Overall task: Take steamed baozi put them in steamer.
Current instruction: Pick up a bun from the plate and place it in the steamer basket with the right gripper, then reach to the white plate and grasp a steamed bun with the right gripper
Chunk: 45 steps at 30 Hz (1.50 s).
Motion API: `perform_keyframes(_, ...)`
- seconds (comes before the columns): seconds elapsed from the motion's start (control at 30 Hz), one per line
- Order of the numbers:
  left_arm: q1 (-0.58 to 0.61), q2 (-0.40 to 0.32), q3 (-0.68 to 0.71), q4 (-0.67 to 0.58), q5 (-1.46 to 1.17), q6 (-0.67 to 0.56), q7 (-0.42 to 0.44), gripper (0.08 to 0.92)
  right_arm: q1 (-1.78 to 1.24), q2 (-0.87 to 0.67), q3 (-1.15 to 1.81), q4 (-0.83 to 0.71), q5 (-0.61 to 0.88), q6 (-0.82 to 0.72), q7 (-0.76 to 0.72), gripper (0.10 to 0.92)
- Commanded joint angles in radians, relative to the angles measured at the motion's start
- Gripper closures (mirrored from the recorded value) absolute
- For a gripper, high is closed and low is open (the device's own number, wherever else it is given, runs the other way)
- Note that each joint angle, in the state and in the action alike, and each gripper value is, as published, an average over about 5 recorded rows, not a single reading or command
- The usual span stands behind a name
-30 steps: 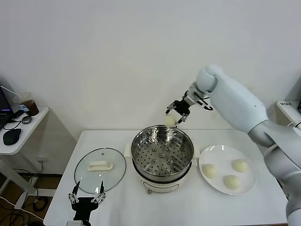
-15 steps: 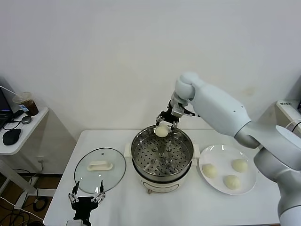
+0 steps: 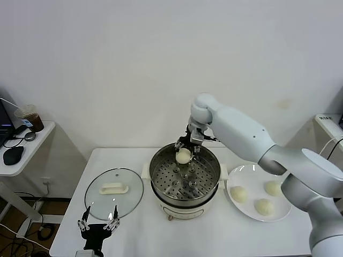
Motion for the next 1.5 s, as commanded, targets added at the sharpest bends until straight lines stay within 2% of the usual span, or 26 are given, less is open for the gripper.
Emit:
perform_keyframes(0.03, -0.001, -0.001, 0.000, 0.000, -0.001, 0.000, 0.000, 0.177, -0.015, 0.021, 0.001, -0.021, -0.041, 0.010, 0.025, 0.406)
perform_keyframes(0.2, -0.004, 0.000, 0.001, 0.005, -0.001, 0.000, 0.001, 0.177, -0.020, 0.016, -0.002, -0.019, -0.035, 0.010, 0.035, 0.397)
perform_keyframes(0.47, -0.008, 0.000, 0.002, 0.009, -0.001, 0.001, 0.002, 0.177, -0.006, -0.006, 0.011, -0.009, 0.013, 0.008, 0.034, 0.223)
perform_keyframes(0.63, -0.006, 0.001, 0.002, 0.007, 0.000, 0.001, 0.003, 0.177, 0.046, -0.074, 0.035, 0.066, 0.150, -0.050, -0.004, 0.203)
perform_keyframes(0.77, -0.007, 0.004, 0.002, 0.007, -0.002, 0.002, 0.005, 0.177, 0.114, -0.183, 0.045, 0.170, 0.321, -0.256, -0.018, 0.203)
perform_keyframes(1.0, -0.015, 0.013, -0.009, 0.019, -0.011, 0.003, 0.008, 0.177, 0.211, -0.381, -0.026, 0.287, 0.599, -0.805, 0.003, 0.203)
perform_keyframes(1.13, -0.021, 0.021, -0.019, 0.023, -0.029, 0.007, 0.010, 0.177, 0.215, -0.461, -0.037, 0.288, 0.654, -1.067, -0.038, 0.203)
perform_keyframes(1.3, -0.031, 0.030, -0.025, 0.022, -0.042, 0.013, 0.014, 0.177, 0.199, -0.576, -0.050, 0.316, 0.585, -1.198, -0.100, 0.203)
perform_keyframes(1.5, -0.036, 0.038, -0.031, 0.019, -0.058, 0.024, 0.019, 0.177, 0.116, -0.726, -0.070, 0.434, 0.495, -1.188, -0.128, 0.203)
